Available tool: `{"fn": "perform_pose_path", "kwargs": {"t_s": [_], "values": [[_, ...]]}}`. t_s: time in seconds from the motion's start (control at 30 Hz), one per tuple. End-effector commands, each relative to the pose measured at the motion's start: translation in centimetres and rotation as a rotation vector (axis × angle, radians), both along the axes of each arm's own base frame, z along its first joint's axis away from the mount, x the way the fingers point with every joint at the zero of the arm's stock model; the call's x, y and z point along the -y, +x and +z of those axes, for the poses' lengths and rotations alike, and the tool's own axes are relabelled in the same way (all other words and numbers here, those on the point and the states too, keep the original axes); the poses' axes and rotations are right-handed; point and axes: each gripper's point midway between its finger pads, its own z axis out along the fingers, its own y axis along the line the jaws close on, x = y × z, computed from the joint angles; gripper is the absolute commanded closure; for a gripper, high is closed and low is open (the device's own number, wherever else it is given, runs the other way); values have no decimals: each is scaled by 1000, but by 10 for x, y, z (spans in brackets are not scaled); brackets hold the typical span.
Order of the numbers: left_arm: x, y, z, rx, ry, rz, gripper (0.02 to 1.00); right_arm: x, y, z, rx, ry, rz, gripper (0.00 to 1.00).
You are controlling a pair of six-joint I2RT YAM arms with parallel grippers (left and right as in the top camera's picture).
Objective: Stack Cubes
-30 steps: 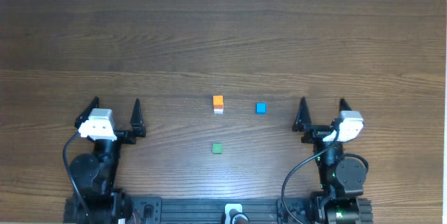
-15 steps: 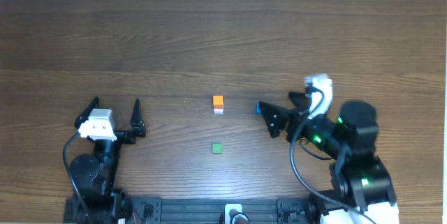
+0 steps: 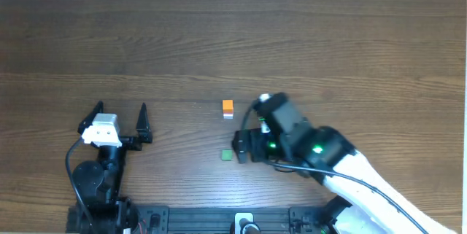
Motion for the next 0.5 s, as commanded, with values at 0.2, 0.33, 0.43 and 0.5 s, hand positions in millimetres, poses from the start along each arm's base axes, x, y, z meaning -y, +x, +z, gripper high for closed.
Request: {"fn": "perform_pose_path", "kwargs": {"t_s": [0.2, 0.33, 0.43, 0.5], "values": [[1, 0, -1, 2, 14, -9, 18, -63, -8, -10, -9, -144, -90, 9], [1, 0, -1, 2, 14, -9, 18, -68, -16, -33, -57, -205, -127, 9], [1, 0, -1, 2, 14, -9, 20, -68, -19, -60, -106, -277, -203, 9], [1, 0, -1, 2, 14, -9, 18, -64, -17, -75, -120, -322, -267, 7]]}}
